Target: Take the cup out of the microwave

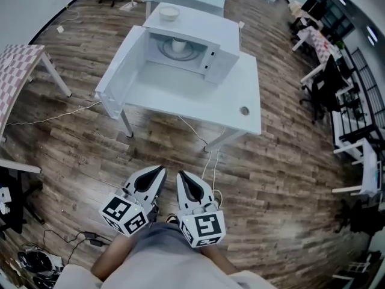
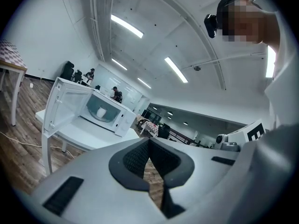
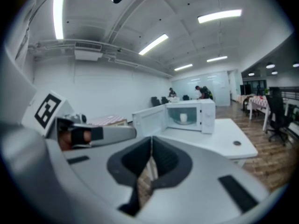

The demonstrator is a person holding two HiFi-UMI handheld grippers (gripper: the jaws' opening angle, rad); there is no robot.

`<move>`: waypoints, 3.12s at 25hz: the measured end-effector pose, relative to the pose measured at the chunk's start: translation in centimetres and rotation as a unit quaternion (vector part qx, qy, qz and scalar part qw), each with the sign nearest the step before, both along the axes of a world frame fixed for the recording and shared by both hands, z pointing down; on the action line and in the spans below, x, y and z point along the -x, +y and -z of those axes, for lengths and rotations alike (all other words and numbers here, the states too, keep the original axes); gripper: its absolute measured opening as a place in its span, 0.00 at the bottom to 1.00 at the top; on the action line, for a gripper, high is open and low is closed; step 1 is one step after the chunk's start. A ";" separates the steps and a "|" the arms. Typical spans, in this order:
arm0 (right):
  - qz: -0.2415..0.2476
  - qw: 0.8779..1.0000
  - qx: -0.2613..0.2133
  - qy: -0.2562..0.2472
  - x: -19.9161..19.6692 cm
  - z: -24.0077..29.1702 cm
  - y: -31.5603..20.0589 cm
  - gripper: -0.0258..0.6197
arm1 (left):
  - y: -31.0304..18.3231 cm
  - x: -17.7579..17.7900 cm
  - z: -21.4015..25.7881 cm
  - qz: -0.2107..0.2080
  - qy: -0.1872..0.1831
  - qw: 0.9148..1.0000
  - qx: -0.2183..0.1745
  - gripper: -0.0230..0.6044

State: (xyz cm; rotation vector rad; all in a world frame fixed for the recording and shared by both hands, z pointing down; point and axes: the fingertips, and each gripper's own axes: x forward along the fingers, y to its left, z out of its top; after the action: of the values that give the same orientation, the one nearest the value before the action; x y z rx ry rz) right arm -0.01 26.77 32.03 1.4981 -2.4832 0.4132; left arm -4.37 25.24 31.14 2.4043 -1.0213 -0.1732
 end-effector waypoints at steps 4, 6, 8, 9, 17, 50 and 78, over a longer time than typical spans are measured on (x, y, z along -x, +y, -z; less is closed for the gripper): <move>0.003 1.000 -0.007 0.005 1.8 0.4 -2.3 0.08 | -2.3 1.6 0.6 -0.002 0.005 1.000 -0.008 0.05; -0.005 1.000 -0.011 0.006 2.6 0.6 -3.3 0.08 | -3.1 2.4 0.7 -0.005 0.006 1.000 -0.013 0.05; -0.027 0.999 -0.021 0.008 2.8 1.0 -4.3 0.08 | -3.9 3.2 1.0 -0.008 0.007 1.000 -0.018 0.05; -0.035 0.999 -0.025 0.009 2.9 1.1 -4.7 0.08 | -4.2 3.5 1.1 -0.009 0.008 1.000 -0.020 0.05; -0.060 0.998 -0.035 0.002 3.7 1.6 -6.0 0.08 | -5.8 5.3 1.2 0.000 -0.012 0.999 -0.036 0.05; -0.044 0.999 -0.006 -0.021 0.7 0.0 -19.8 0.08 | -18.5 -0.4 -0.7 -0.025 -0.041 0.999 -0.010 0.05; -0.004 0.998 -0.031 -0.052 -2.7 -0.3 -34.1 0.08 | -31.2 -3.1 -0.3 0.066 -0.050 0.996 -0.029 0.05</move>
State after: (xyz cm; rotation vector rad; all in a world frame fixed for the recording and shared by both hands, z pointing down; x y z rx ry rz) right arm 2.66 -7.28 32.31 1.5481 -2.5937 0.4310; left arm -1.27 -5.99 31.44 2.4196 -1.2368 -0.1324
